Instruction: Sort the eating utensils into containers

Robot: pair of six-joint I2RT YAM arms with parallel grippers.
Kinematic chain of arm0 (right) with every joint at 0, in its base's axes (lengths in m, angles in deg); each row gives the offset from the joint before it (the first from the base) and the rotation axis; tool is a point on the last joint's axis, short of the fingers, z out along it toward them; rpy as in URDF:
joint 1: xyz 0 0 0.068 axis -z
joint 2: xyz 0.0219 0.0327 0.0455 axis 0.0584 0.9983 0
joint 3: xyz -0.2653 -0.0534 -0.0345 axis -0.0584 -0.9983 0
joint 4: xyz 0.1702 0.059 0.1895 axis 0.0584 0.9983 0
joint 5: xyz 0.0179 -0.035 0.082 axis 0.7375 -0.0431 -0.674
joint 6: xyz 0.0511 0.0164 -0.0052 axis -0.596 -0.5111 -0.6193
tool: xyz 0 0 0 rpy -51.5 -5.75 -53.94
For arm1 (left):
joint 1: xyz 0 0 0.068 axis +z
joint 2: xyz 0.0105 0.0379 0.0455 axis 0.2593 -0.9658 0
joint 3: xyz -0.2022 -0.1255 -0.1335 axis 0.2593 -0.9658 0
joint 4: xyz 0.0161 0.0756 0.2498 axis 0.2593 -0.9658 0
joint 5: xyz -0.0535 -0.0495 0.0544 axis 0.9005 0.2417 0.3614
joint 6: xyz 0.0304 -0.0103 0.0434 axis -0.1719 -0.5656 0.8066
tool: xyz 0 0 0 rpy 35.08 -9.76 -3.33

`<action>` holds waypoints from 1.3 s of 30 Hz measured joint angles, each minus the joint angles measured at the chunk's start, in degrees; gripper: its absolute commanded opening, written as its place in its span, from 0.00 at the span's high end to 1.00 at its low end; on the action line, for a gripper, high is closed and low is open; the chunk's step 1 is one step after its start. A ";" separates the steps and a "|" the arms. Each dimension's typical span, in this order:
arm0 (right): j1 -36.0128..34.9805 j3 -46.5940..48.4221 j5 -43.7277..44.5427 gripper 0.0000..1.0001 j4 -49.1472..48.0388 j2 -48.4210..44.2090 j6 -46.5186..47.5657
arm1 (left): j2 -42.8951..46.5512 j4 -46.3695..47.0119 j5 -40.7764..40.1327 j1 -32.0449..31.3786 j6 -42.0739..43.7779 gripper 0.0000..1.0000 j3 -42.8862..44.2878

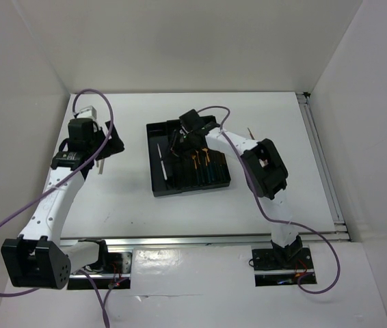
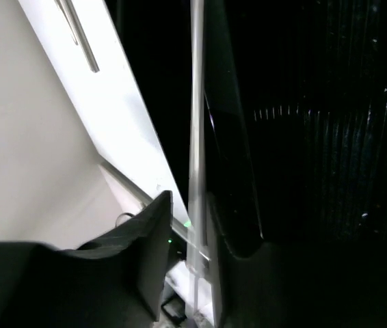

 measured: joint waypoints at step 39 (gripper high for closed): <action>23.47 -20.11 4.96 0.51 -2.95 -33.92 51.36 | -34.25 -4.72 4.66 10.32 19.50 0.48 16.92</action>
